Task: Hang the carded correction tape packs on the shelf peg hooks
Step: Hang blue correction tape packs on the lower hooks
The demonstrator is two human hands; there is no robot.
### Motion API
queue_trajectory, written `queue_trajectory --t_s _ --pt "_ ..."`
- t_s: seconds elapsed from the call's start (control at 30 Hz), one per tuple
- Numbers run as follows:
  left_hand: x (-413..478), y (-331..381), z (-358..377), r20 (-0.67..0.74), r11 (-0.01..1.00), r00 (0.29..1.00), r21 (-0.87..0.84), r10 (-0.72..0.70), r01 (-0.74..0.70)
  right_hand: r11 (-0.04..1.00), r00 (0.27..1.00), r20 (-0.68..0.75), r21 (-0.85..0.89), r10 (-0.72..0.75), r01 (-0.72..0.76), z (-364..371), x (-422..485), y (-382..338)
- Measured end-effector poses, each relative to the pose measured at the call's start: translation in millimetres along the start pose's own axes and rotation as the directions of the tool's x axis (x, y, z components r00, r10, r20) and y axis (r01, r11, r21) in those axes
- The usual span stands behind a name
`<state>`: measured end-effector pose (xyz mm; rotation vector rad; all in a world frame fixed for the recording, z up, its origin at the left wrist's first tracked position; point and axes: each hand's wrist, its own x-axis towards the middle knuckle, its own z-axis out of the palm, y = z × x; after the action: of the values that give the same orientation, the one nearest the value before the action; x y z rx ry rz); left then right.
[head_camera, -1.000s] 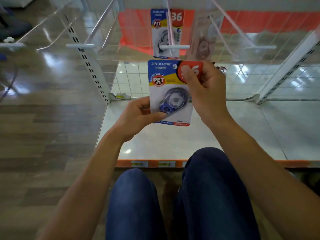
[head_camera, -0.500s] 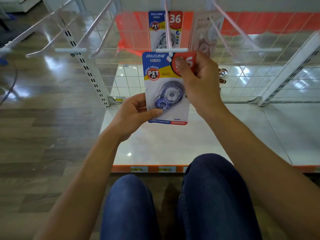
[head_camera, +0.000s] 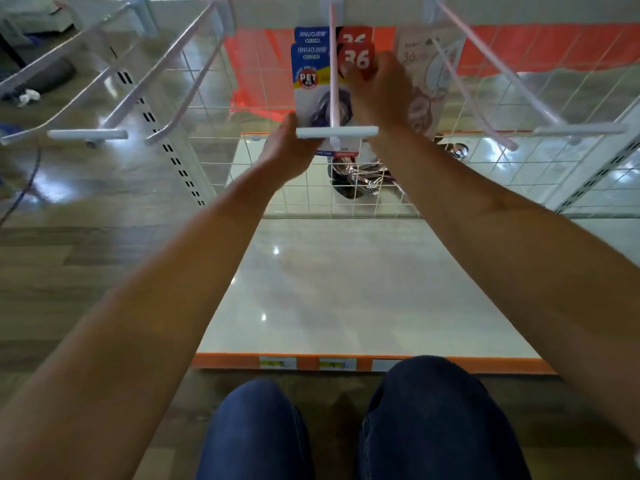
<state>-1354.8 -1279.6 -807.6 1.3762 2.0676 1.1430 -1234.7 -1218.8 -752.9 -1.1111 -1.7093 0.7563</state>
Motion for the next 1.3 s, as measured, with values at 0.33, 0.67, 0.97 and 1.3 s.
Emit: queue_trajectory --t_s 0.33,0.67,0.97,1.3 --pt "34 14 0 0.083 0.986 0.995 0.166 -0.047 0.033 0.976 0.998 0.015 -0.210 0.067 -0.062 12 27 3" --pt "-7 6 21 0.087 0.887 0.981 0.446 -0.172 0.115 0.902 0.944 0.164 -0.380 0.286 -0.207 40 -26 57" --pt "-86 41 -14 0.296 0.822 0.905 0.562 -0.304 0.092 0.771 0.810 0.419 -0.634 0.411 -0.064 -12 -117 14" --pt "-192 153 -91 0.498 0.730 0.749 0.683 -0.438 -0.028 0.695 0.621 0.559 -0.719 0.549 0.032 -112 -173 -141"
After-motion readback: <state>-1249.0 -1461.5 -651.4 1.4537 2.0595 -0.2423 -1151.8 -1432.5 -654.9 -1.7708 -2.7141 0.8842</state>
